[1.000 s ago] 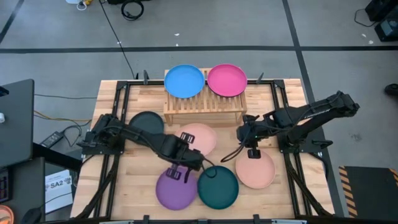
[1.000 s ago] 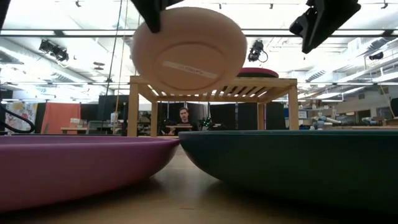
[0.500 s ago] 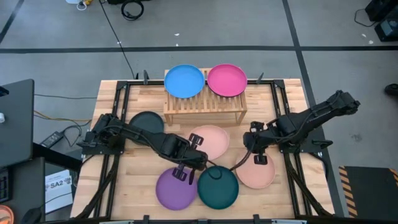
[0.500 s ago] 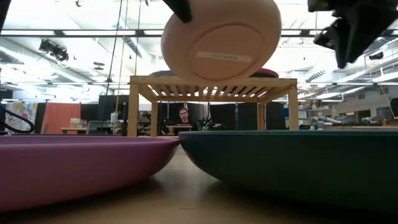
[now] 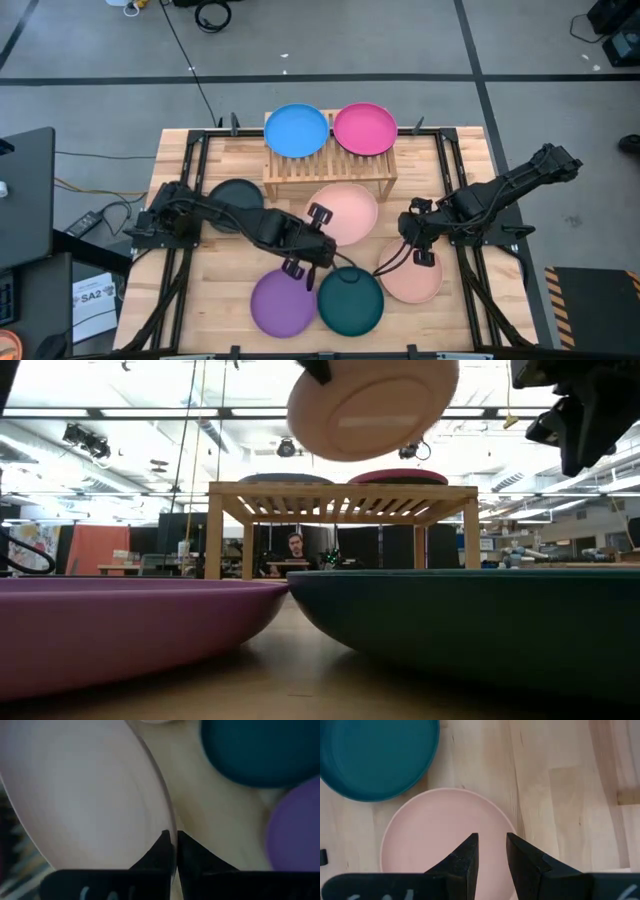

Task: Place and stack plates onto a shelf
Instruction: Stack the left light orange plate on the blue plate on the shelf

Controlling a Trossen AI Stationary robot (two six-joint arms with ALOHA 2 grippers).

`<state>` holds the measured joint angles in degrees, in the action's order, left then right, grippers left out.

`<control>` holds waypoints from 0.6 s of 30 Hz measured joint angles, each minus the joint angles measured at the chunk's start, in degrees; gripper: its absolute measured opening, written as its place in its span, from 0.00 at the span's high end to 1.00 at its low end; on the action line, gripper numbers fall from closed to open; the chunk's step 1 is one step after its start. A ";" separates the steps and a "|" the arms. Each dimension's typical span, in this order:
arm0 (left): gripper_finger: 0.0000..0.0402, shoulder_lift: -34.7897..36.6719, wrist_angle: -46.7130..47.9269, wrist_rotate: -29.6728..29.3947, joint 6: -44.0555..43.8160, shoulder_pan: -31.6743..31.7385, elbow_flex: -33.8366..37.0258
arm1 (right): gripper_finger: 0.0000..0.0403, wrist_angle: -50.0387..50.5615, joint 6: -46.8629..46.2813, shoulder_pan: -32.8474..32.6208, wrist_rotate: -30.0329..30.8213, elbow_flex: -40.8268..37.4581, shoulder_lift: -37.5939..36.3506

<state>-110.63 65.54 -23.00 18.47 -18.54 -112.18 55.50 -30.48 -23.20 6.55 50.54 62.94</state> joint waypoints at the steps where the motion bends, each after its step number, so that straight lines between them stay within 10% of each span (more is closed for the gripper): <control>1: 0.96 0.00 0.03 -0.57 0.52 0.21 -0.99 | 0.74 -0.22 0.01 0.00 0.00 0.00 0.00; 18: 0.96 0.09 12.30 -3.02 6.84 10.92 -13.32 | 0.74 -0.61 0.22 0.00 2.86 0.00 0.02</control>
<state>-110.54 77.83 -26.02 25.31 -7.63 -125.50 54.89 -30.26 -23.20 9.41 50.54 62.96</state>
